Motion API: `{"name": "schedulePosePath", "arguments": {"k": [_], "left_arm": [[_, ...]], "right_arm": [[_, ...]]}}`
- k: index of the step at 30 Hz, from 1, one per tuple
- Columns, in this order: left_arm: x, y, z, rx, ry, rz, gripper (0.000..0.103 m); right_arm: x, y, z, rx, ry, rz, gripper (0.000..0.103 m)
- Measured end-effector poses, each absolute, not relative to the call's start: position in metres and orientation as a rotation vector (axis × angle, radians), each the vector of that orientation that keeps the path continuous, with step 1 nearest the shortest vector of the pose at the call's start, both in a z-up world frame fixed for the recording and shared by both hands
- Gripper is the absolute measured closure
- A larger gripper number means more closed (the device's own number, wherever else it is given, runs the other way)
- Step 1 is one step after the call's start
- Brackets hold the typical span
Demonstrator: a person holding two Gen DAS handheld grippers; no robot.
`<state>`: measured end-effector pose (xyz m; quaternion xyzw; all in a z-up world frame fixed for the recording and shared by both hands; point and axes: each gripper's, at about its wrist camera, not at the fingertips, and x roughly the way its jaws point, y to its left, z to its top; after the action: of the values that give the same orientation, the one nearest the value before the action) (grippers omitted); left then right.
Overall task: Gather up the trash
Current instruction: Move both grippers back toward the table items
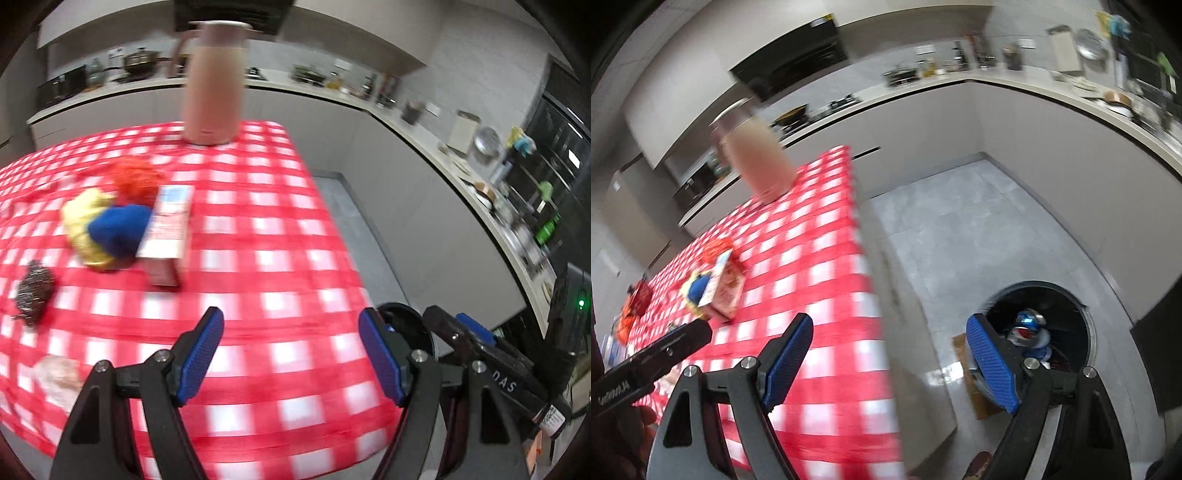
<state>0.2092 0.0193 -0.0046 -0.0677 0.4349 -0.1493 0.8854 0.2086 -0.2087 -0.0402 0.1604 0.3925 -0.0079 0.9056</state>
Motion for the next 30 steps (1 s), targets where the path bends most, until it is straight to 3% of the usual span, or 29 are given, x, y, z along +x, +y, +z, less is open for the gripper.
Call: {"name": "schedulePosePath", "arguments": {"k": [30], "left_arm": [[0.237, 0.233, -0.031, -0.215, 0.889, 0.004, 0.026]], "right_arm": [[0.293, -0.002, -0.058, 0.224, 0.871, 0.252, 0.016]]}}
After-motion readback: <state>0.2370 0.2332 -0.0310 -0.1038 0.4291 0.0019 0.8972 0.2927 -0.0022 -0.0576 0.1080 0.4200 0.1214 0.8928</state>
